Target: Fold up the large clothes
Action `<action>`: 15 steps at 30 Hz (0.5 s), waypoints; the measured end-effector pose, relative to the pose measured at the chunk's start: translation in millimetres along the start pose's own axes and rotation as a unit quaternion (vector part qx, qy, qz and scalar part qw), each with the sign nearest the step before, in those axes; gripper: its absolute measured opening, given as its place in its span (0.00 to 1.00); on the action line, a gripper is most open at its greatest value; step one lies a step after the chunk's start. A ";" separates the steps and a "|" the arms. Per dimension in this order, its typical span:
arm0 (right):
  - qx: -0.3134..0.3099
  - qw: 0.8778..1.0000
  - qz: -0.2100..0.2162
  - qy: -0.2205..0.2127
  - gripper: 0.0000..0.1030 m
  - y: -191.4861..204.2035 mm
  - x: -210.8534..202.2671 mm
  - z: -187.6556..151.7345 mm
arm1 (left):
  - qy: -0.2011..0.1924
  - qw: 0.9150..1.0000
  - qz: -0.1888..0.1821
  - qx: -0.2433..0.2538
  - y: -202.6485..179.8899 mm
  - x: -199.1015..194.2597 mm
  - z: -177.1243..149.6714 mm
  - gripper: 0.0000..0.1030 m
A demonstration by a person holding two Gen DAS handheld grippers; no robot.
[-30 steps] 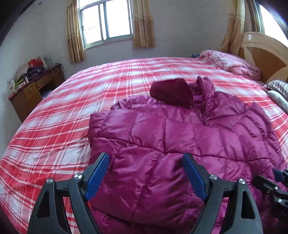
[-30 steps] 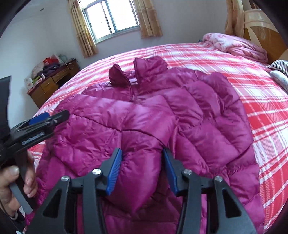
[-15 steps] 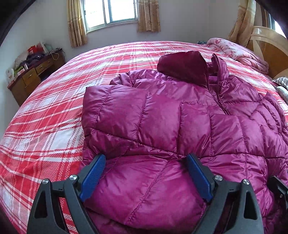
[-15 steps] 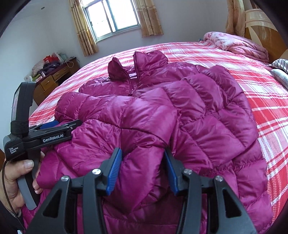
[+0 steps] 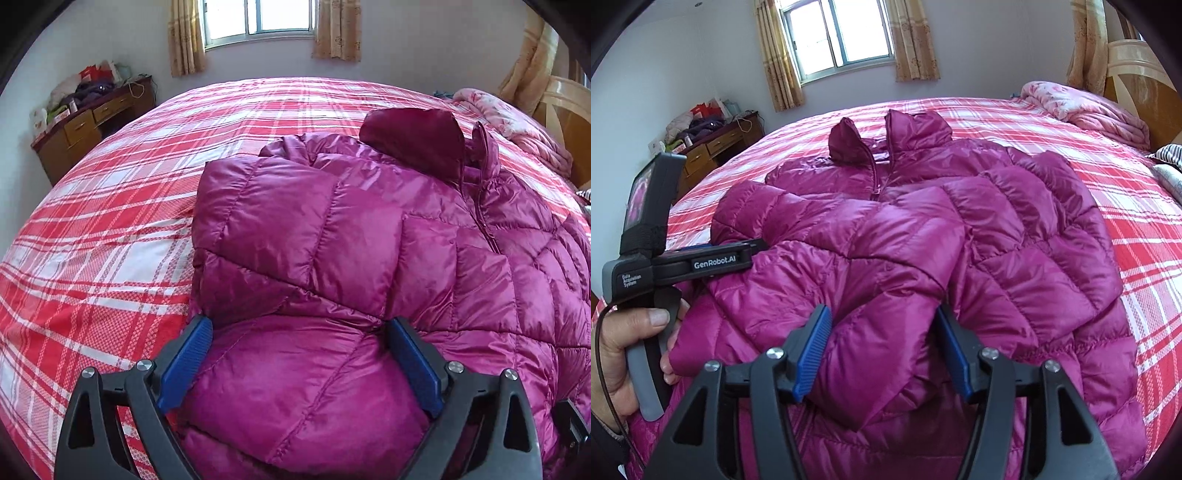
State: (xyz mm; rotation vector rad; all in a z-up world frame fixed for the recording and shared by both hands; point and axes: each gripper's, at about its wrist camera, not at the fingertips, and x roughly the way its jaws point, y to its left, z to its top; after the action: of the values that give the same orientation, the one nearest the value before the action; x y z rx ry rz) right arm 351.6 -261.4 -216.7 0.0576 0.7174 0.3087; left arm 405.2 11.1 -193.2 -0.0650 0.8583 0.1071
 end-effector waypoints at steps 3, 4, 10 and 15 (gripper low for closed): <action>0.037 0.999 -0.003 -0.032 0.60 -11.7 -18.7 -0.1 | -0.003 1.000 0.000 -0.009 5.0 -2.5 -0.9 0.94; 0.048 0.998 -0.012 -0.043 0.60 -15.0 -25.8 0.2 | -0.005 1.000 -0.004 -0.013 7.3 -4.4 -0.9 0.94; 0.038 0.995 -0.014 -0.086 0.59 -14.2 -54.9 23.9 | -0.077 0.993 -0.030 -0.079 53.0 -51.0 -1.3 0.93; -0.014 0.999 -0.003 -0.052 0.31 4.1 -23.1 38.7 | -0.096 0.988 -0.062 -0.103 61.2 -70.3 13.8 0.93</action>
State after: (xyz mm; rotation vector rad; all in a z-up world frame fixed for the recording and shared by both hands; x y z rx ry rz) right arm 359.4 -262.4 -172.1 0.0438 0.6094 0.3081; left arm 362.5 68.5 -131.8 -0.2967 0.6470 0.0833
